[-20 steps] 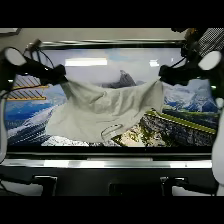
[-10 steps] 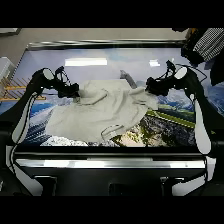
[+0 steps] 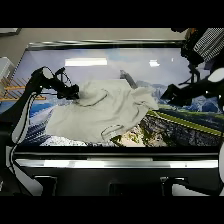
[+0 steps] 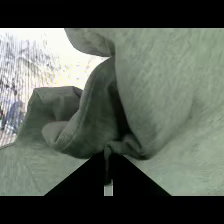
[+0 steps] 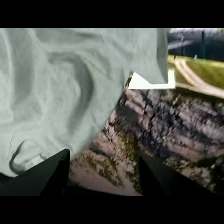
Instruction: Fold the clothes and pants, and hang the long-sleeved shirts on hangers.
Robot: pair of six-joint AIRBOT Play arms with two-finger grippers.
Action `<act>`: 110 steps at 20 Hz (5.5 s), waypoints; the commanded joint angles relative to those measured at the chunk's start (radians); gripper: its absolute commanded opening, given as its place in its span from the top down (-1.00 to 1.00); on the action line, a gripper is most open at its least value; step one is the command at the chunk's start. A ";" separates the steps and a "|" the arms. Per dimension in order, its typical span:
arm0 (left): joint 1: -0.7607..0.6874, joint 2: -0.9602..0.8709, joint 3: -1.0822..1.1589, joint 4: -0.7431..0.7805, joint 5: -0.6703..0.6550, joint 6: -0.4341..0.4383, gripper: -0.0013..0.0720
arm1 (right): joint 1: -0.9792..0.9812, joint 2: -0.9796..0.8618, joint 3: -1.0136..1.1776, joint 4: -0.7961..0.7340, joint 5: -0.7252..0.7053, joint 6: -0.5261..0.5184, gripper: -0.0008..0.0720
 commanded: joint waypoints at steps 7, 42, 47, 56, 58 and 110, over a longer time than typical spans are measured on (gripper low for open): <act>0.013 0.003 0.001 0.001 -0.062 0.002 0.90 | 0.296 0.206 -0.629 0.204 -0.410 0.040 -0.43; -0.066 -0.004 0.000 0.008 -0.167 -0.007 0.90 | -0.072 -0.091 -0.098 -0.060 -0.380 0.096 0.32; -0.064 -0.004 0.000 0.008 -0.166 -0.011 0.90 | -0.072 0.089 -0.172 -0.074 -0.145 0.036 -0.24; -0.064 -0.004 0.000 0.008 -0.168 -0.011 0.90 | 0.306 0.320 -0.764 0.272 -0.492 0.153 -0.23; -0.064 -0.004 0.000 0.008 -0.169 -0.011 0.90 | 0.417 0.311 -0.779 0.270 -0.579 0.219 -0.23; -0.002 0.525 0.069 0.250 -0.126 -0.049 0.90 | 0.388 0.173 0.403 -0.264 -0.264 0.323 0.89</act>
